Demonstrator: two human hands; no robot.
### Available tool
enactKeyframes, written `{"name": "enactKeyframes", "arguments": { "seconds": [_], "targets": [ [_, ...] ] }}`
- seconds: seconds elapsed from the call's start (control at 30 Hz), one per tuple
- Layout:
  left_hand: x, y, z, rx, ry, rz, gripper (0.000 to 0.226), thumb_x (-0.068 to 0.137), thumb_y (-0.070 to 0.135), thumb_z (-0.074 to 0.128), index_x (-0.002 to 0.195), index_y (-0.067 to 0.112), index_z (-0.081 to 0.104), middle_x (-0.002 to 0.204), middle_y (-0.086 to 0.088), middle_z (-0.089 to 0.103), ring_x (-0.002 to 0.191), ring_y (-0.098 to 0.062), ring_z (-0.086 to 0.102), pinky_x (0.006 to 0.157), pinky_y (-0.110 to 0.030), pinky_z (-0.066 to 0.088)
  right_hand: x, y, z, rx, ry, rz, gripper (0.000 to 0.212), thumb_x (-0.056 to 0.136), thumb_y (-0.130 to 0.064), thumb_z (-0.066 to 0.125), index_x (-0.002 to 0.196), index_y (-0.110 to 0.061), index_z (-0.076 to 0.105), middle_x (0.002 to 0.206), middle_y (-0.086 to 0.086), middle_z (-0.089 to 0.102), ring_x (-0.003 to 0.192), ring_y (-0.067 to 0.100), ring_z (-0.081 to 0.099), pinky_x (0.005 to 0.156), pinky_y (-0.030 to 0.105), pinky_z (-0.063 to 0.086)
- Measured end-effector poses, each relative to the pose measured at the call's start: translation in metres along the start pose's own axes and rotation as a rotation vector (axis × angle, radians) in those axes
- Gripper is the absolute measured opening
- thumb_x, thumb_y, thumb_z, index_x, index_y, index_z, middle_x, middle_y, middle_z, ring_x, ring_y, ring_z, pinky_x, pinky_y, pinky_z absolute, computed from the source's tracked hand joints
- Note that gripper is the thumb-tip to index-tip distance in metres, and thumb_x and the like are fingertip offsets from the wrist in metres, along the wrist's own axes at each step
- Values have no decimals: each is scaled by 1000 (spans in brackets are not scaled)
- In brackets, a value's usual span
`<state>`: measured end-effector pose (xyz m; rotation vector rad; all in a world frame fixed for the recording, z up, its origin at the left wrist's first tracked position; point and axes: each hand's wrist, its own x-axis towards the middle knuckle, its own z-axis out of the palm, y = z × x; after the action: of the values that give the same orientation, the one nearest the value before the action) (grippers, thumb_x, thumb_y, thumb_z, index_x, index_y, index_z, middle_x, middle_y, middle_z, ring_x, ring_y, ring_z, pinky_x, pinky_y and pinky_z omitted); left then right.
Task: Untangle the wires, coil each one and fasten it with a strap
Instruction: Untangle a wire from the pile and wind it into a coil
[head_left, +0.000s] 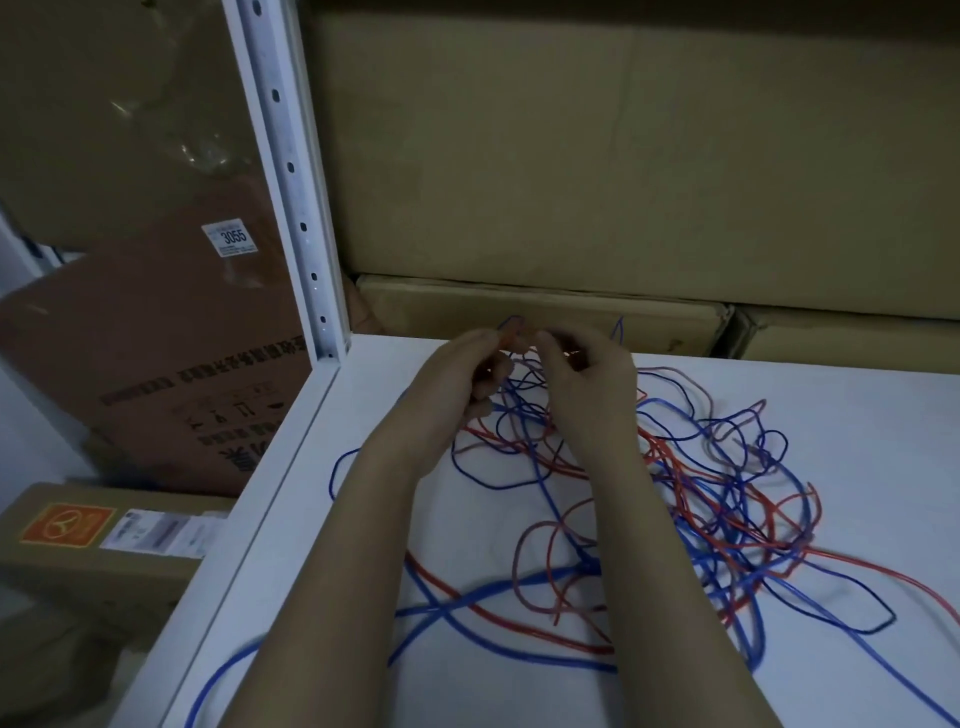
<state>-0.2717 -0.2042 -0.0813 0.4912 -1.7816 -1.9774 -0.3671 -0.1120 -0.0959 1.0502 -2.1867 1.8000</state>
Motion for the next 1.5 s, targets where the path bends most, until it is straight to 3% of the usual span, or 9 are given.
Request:
{"name": "enactKeyframes", "arguments": {
  "seconds": [0.17,0.37,0.6,0.7,0.87,1.07,1.27,1.37,1.5],
  "targets": [
    [-2,-3,3,30,-31,42,24,104,19,35,98,13,57,56,11,51,46,-4,32,42,-15,26,1,0,-4,40,7,71,18,95,-9,53,99,-12,70,89,-5,67,80,9,59,67,13,43],
    [-5,1,5,75,71,82,18,104,27,38,100,29,56,55,10,52,43,-3,36,42,-17,25,-1,-2,2,76,7,145,8,95,-24,58,89,-20,62,70,-5,64,67,4,61,56,13,43],
    [-9,13,1,40,185,69,35,101,36,43,74,16,54,46,7,46,35,-3,30,35,-15,22,-3,-6,1,-6,-56,126,11,93,-26,60,86,-22,68,71,-5,67,68,11,63,61,24,47],
    [-8,16,1,-35,170,19,39,102,38,40,72,15,51,46,5,40,39,-8,25,41,-21,17,-5,-5,3,-69,-135,119,12,92,-24,61,90,-20,72,77,-4,68,70,10,61,61,19,44],
    [-5,17,1,-293,128,-5,40,101,16,33,76,17,64,56,6,38,43,-5,25,39,-16,19,-7,-4,6,-155,-208,66,14,91,-19,59,91,-16,73,78,-8,63,67,-1,53,60,5,36],
    [-5,15,5,-214,134,63,31,102,9,27,111,18,56,60,10,56,48,-5,36,44,-15,31,-5,-9,6,-148,-279,39,21,91,-12,55,102,-14,73,97,1,70,74,3,53,63,1,35],
    [-4,14,11,-272,162,180,29,106,15,30,109,21,59,75,7,72,57,-3,60,56,-15,47,-6,-10,4,-182,-277,32,24,97,-16,51,114,-18,68,103,2,68,82,7,51,63,11,34],
    [-5,15,9,-320,201,203,29,105,17,32,105,17,61,84,8,75,67,-2,67,61,-15,51,-6,-11,2,-210,-311,74,17,96,-21,53,106,-19,67,98,3,69,87,14,60,74,26,46],
    [-6,18,6,-360,302,205,26,103,24,40,98,12,63,83,2,76,68,-3,68,61,-16,53,-10,-16,4,-249,-433,85,13,94,-24,55,97,-20,68,88,2,71,82,18,66,75,35,54]
  ]
}}
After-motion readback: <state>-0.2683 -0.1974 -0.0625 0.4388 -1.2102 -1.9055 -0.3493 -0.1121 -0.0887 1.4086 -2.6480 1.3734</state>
